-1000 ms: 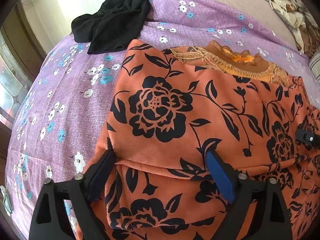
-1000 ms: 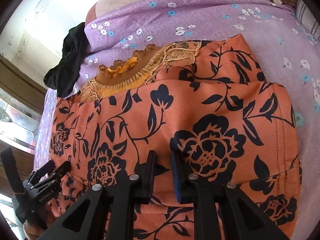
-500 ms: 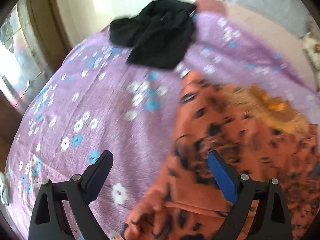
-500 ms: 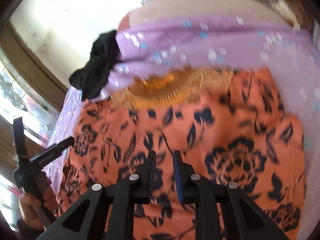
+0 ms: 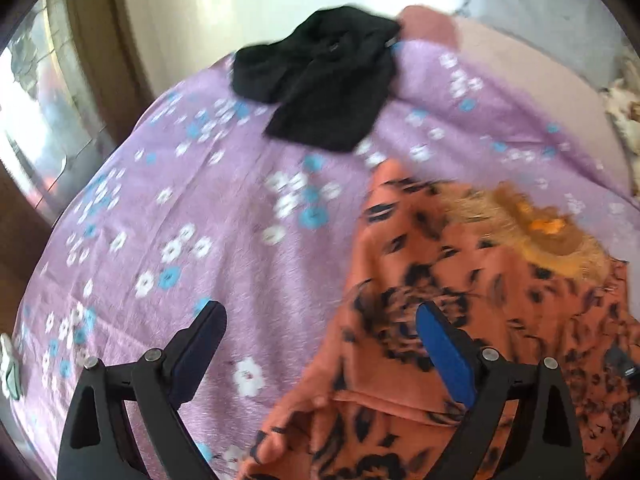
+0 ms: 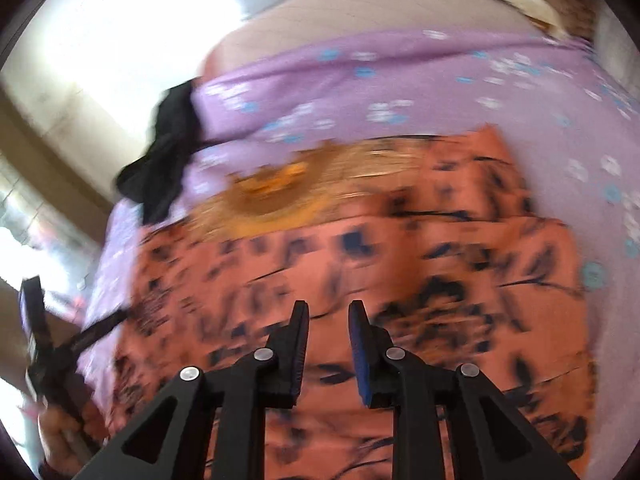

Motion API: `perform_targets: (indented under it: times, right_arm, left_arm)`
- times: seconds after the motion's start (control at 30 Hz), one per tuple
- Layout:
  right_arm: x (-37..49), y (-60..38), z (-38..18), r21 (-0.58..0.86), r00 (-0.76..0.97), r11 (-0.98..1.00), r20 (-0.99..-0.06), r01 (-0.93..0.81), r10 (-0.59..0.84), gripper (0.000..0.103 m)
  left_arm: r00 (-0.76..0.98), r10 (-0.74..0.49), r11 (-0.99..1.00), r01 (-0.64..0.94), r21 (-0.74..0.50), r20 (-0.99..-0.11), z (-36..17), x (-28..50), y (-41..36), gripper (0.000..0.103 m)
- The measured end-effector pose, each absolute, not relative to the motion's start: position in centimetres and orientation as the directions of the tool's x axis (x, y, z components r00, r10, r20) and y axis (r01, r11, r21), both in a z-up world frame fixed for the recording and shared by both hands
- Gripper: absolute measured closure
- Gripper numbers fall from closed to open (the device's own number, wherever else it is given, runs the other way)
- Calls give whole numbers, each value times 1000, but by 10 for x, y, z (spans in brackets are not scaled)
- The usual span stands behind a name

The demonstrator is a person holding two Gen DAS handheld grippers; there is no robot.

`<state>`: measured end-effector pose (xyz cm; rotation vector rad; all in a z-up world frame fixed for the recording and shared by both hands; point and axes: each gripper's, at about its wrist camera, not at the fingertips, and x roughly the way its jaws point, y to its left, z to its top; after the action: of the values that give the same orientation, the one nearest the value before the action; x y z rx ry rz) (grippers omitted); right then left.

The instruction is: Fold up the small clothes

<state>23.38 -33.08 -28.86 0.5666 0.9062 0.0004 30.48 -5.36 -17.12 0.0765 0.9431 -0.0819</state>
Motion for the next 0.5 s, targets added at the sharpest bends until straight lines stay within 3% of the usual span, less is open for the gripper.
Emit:
perform_targets:
  times: [0.2,0.27,0.43,0.5]
  right_arm:
    - [234,-282,-300,473,553,873,-761,115,339,80]
    - [237,-273,-312,437,504,893,-799,112,328,79]
    - [234,-286,-303,456,538,882,-775,116,330,81]
    - [231,-301,-295,423,578,890,-774,170,257,81]
  left_arm:
    - [469,-77,974,224,35,-880,-205,301,-83,7]
    - [439,-49,974,221,55,-897,-222,303,-87,6]
    - [484,-67,979,200,35,-872,-205,307,-78,7]
    - [494,-45,979,194,59,-868,-205,310,-76,7]
